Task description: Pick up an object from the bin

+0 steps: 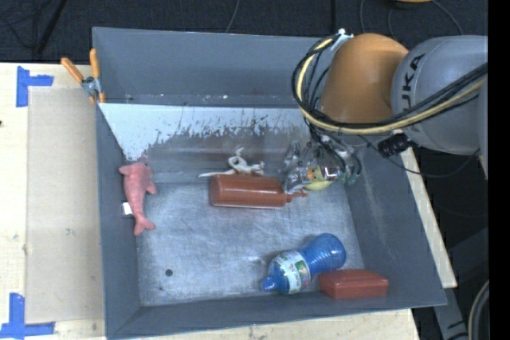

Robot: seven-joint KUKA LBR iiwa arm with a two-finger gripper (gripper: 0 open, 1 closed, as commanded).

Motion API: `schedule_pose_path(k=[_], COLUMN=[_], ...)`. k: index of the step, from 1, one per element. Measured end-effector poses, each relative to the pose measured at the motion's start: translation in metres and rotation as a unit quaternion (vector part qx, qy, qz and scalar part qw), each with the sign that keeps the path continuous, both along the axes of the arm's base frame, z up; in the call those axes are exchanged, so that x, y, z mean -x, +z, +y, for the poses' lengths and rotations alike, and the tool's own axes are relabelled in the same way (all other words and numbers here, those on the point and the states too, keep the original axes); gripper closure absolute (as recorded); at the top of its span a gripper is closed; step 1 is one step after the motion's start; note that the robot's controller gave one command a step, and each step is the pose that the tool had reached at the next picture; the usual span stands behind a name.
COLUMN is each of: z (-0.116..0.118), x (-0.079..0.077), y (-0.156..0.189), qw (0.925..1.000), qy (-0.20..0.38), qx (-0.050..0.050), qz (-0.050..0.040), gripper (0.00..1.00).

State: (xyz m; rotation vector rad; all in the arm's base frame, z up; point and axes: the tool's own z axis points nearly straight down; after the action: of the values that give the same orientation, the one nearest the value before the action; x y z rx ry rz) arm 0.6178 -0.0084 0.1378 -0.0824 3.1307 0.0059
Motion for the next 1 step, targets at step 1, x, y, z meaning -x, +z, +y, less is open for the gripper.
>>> schedule_pose_path(k=[1], z=[-0.0373], x=[0.0114], y=[-0.0046], qw=[1.0000], qy=[-0.006], qx=[0.002], qz=[0.0030], gripper=[1.00])
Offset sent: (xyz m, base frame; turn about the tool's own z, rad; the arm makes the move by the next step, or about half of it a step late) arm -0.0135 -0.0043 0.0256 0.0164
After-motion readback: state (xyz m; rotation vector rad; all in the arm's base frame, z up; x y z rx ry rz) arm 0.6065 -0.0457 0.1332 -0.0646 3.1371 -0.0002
